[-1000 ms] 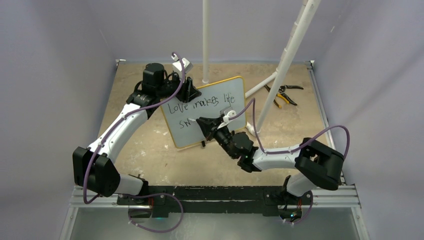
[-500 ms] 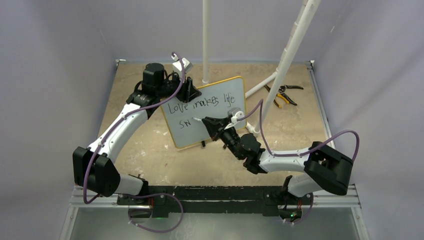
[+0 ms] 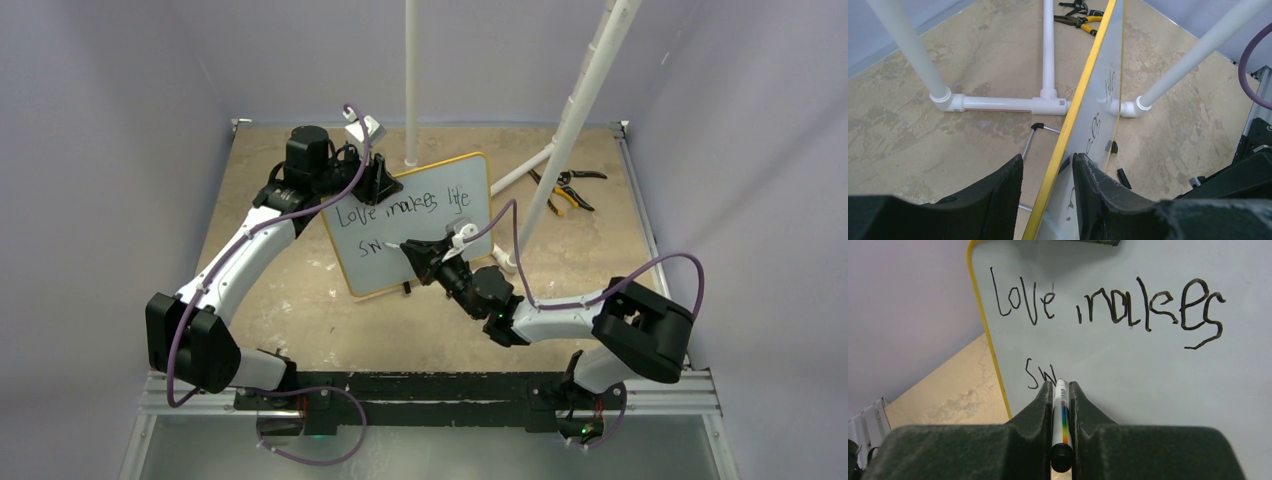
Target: Write a sentence on the whiteboard
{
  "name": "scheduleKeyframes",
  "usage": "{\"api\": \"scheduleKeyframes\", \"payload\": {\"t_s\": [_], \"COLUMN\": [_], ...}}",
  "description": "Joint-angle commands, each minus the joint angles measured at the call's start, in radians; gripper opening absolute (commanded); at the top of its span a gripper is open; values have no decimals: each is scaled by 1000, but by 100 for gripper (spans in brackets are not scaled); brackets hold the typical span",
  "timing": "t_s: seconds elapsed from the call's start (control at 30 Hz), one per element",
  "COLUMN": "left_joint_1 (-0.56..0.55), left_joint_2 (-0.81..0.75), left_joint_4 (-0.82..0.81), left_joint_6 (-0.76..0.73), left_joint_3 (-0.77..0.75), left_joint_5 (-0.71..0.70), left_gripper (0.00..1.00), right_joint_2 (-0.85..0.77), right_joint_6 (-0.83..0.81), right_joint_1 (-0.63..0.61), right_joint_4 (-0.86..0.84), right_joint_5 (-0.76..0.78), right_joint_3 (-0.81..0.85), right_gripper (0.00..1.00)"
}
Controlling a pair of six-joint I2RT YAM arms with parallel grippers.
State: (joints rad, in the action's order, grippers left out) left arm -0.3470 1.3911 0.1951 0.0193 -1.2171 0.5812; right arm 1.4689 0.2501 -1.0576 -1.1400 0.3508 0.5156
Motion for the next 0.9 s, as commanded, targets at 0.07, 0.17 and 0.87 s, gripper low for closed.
{"api": "scheduleKeyframes", "payload": {"t_s": [0.07, 0.17, 0.87], "left_joint_1": [3, 3, 3], "left_joint_2": [16, 16, 16], "left_joint_4": [5, 6, 5], "left_joint_6": [19, 19, 20], "left_joint_3": [12, 13, 13], "left_joint_5": [28, 28, 31], "left_gripper": [8, 7, 8], "right_joint_2": [14, 10, -7], "right_joint_6": [12, 17, -9], "right_joint_1": [16, 18, 25], "right_joint_4": [-39, -31, -44], "right_joint_5": [28, 49, 51], "right_joint_3": [17, 12, 30], "right_gripper": [0, 0, 0]}}
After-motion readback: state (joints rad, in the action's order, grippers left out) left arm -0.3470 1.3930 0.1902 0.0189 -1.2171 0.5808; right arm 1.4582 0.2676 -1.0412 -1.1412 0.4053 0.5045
